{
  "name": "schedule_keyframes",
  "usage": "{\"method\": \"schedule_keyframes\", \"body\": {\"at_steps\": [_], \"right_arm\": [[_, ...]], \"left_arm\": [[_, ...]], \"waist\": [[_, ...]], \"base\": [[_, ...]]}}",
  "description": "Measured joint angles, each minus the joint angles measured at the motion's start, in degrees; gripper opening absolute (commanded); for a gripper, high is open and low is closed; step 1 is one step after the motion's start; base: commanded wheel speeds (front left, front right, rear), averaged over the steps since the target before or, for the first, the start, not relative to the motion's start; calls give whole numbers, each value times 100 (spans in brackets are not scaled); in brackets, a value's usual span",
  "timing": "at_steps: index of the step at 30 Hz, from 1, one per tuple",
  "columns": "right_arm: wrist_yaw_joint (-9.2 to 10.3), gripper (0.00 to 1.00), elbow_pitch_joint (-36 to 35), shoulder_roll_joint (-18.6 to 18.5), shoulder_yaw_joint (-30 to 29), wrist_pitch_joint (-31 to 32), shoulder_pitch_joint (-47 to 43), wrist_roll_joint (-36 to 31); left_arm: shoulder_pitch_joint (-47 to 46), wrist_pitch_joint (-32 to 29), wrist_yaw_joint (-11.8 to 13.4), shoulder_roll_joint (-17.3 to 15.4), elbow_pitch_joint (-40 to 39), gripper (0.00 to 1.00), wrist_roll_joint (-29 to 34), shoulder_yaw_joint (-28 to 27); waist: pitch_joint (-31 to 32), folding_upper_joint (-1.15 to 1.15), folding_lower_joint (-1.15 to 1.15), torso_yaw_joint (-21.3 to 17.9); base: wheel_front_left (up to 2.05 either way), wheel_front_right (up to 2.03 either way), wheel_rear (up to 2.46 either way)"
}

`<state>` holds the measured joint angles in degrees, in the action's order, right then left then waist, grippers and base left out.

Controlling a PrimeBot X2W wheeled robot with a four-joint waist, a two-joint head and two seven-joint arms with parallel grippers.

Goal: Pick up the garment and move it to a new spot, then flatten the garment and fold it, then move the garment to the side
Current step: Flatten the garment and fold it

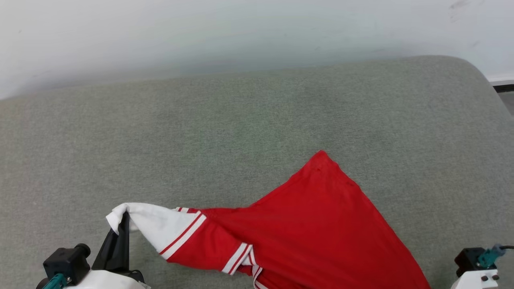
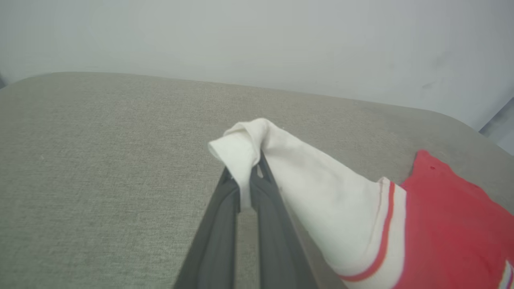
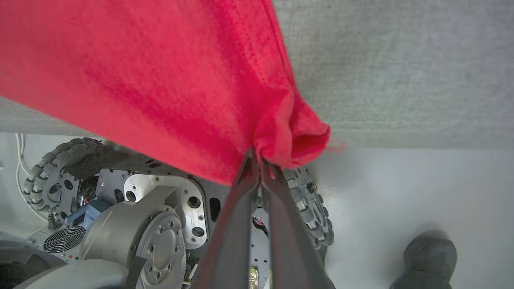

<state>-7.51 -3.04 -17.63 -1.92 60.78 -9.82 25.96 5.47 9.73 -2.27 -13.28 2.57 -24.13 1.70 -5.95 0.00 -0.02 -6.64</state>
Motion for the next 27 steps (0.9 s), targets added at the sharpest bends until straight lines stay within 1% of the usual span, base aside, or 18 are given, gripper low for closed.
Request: {"method": "schedule_keyframes", "body": {"at_steps": [2, 5, 6, 10, 12, 13, 15, 18, 20, 22, 24, 27], "right_arm": [[1, 100, -33, 127, -58, -372, -26, 9], [0, 100, -119, 198, -103, -1157, 34, -40], [0, 100, -138, 201, -143, -1502, 84, -85], [0, 100, -87, 343, -322, -2907, 539, -177], [0, 100, 30, 376, -332, -3506, 801, -200], [0, 100, 102, 404, -352, -3774, 944, -189], [1, 100, 279, 416, -289, -4088, 1241, -156], [1, 100, 584, 382, -121, -4148, 1703, -12], [1, 100, 720, 272, 97, -3919, 2091, 66], [1, 100, 840, 114, 370, -3476, 2488, 161], [1, 100, 937, -65, 650, -2889, 2888, 291], [1, 100, 1010, -223, 866, -2083, 3511, 446]], "left_arm": [[1, -26, 2, -16, -9, 0, -1, 11], [9, -58, 27, -47, -42, 0, -9, 14], [10, -83, 30, -56, -59, 0, -9, 18], [4, -146, 52, -67, -163, 0, 2, 64], [-24, -158, 77, -73, -229, 0, 16, 94], [-45, -160, 77, -74, -256, 0, 19, 103], [-127, -158, 79, -69, -335, 0, 20, 130], [-247, -174, 83, -60, -466, 0, 49, 190], [-361, -172, 77, -60, -553, 0, 74, 245], [-478, -174, 66, -67, -638, 0, 96, 287], [-612, -169, 33, -69, -698, 0, 127, 337], [-842, -143, -13, -65, -776, 0, 179, 436]], "waist": [[10, 0, 0, -31], [-9, 0, 1, -59], [-21, 0, 1, -61], [-77, 0, 1, -34], [-124, 0, 1, -2], [-152, 0, 1, 18], [-223, 0, 2, 61], [-369, 0, 2, 128], [-503, 0, 2, 174], [-655, 0, 2, 221], [-829, 0, 3, 271], [-1105, 0, 3, 360]], "base": [[0, 0, 0], [0, 0, 0], [0, 0, 0], [0, 0, 0], [0, 0, 0], [0, 0, 0], [0, 0, 0], [0, 0, 0], [0, 0, 0], [0, 0, 0], [0, 0, 0], [0, 0, 0]]}}
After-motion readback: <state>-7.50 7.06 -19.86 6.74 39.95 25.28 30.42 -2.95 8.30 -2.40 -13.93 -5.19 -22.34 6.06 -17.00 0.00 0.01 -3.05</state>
